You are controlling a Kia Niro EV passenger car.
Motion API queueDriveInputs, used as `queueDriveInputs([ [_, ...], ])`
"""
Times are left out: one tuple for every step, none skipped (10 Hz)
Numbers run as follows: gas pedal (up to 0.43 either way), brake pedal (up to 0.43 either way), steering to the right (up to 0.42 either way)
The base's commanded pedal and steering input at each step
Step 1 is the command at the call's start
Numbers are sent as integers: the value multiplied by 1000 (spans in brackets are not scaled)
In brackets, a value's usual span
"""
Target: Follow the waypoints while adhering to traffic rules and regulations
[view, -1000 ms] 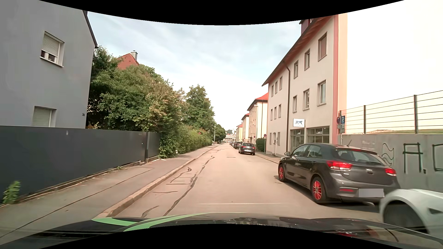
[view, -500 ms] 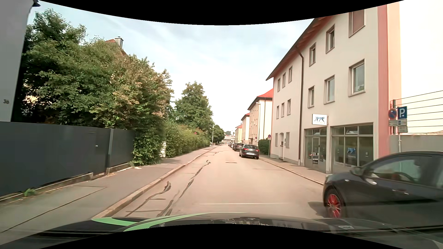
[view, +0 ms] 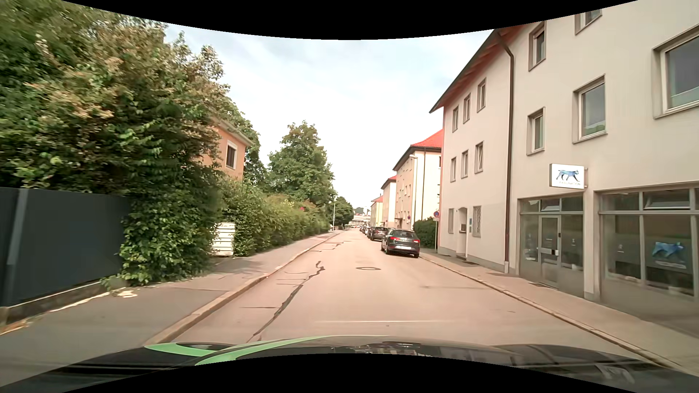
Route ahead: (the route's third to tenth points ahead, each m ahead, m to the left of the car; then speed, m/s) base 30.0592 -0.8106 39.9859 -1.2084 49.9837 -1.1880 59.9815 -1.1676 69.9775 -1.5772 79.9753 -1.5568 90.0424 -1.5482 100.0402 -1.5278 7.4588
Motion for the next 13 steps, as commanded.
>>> queueDriveInputs([
  [39, 0, -5],
  [47, 0, -6],
  [47, 0, -5],
  [47, 0, -6],
  [47, 0, -6],
  [47, 0, -6],
  [47, 0, -6],
  [47, 0, -5],
  [47, 0, -5],
  [47, 0, -5],
  [47, 0, -5],
  [47, 0, -4],
  [47, 0, -4],
])
